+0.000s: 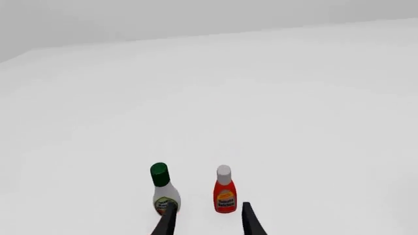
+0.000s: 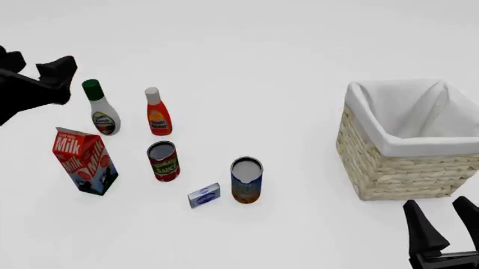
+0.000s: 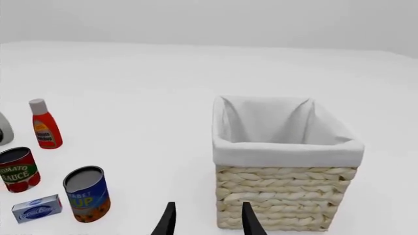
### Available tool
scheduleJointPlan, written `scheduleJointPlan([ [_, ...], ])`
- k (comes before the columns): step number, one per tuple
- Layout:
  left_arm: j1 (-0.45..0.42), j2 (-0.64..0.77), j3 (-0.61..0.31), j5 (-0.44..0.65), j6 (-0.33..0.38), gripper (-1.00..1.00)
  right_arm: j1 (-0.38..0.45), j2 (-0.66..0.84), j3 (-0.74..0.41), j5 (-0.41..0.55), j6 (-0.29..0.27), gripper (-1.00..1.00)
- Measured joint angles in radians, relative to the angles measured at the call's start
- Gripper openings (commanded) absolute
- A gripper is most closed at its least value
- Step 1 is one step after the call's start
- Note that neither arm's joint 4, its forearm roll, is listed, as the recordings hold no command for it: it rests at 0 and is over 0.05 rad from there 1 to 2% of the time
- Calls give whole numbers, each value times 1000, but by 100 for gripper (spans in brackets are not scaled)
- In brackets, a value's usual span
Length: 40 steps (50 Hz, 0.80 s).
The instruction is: Pick the salad dressing and place it in the basket.
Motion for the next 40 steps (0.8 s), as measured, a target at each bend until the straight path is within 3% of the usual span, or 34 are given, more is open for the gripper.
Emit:
scheduleJointPlan([
  [27,101,443,-443,104,7,100,12,15,4,-11,6,100],
  [40,150,592,-593,144,-14,100,12,5,5,1,10,100],
])
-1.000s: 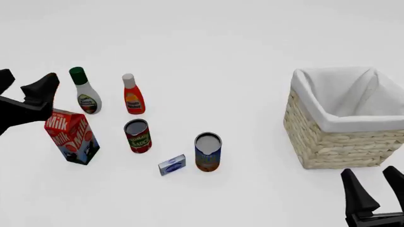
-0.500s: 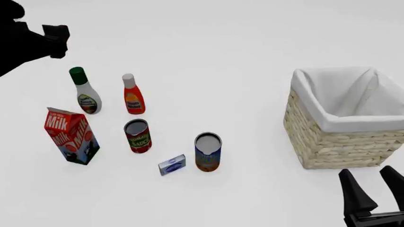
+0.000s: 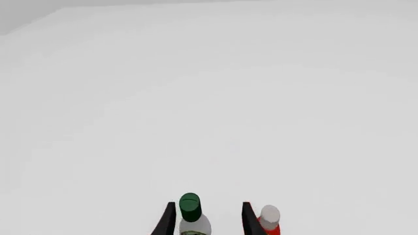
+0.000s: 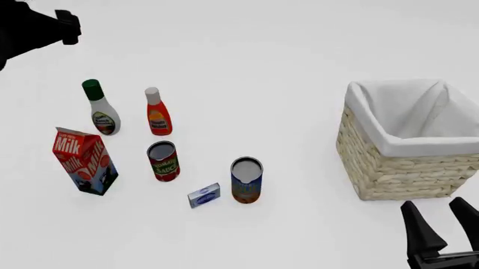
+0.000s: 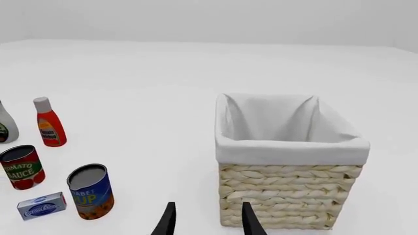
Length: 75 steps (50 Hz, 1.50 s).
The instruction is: Pick the salad dressing and place it in the basket.
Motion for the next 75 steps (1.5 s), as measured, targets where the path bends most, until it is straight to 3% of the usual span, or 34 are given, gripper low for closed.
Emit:
scheduleJointPlan([
  [30,79,290,-242,58,-28,100,7,-11,0,13,0,100],
  [50,82,421,-301,75,-18,100,18,16,0,-10,-5,100],
  [75,73,517,-307,63,-26,100,19,-5,0,14,-6,100],
])
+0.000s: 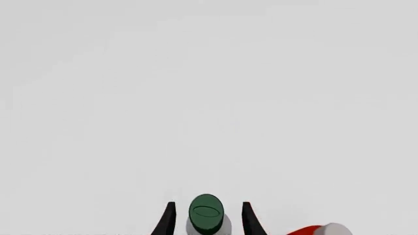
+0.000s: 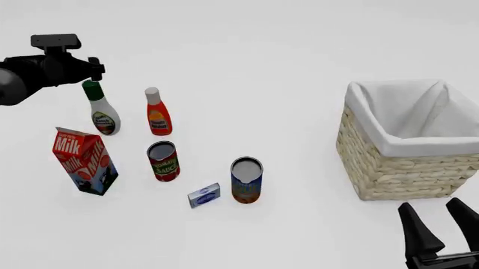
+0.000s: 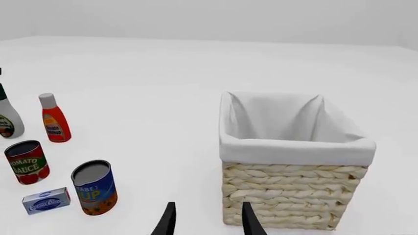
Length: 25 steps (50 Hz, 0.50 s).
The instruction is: Pick the salad dressing and place it in the basket.
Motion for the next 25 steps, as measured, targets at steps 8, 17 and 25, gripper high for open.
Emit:
scheduleJointPlan([
  [8,-3,25,2,-8,-1,100,-2,-11,0,13,2,100],
  [17,-3,48,8,-19,-3,100,-5,-20,0,24,6,100],
  [25,-2,64,11,-26,-4,100,-6,-23,0,29,8,100],
])
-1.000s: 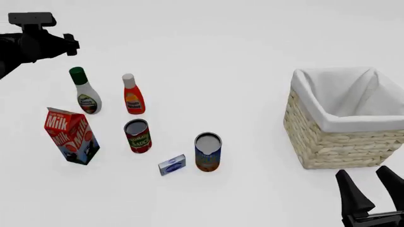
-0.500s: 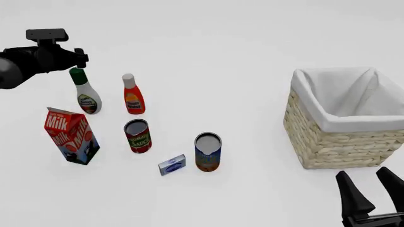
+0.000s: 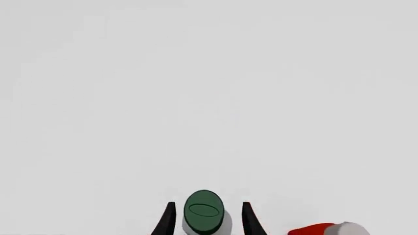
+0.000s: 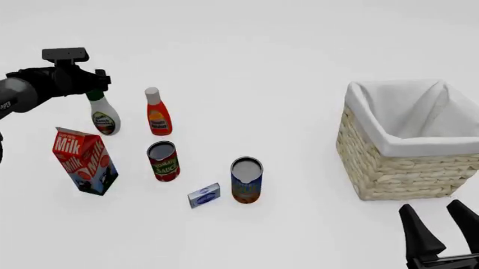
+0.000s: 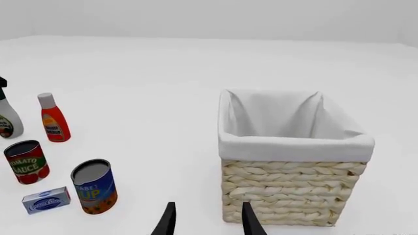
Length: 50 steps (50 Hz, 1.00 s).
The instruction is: Pick the salad dressing and place it in the basket.
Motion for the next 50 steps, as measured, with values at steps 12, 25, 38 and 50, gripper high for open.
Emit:
scheduleJointPlan([
  [12,0,25,4,-10,-5,100,0,-3,0,6,3,100],
  [25,-4,42,16,-22,-11,100,0,-7,0,11,2,100],
  [38,-6,27,41,-47,-19,-100,0,-13,0,17,2,100],
  [50,3,-4,58,-59,-30,-100,0,-16,0,18,-1,100],
])
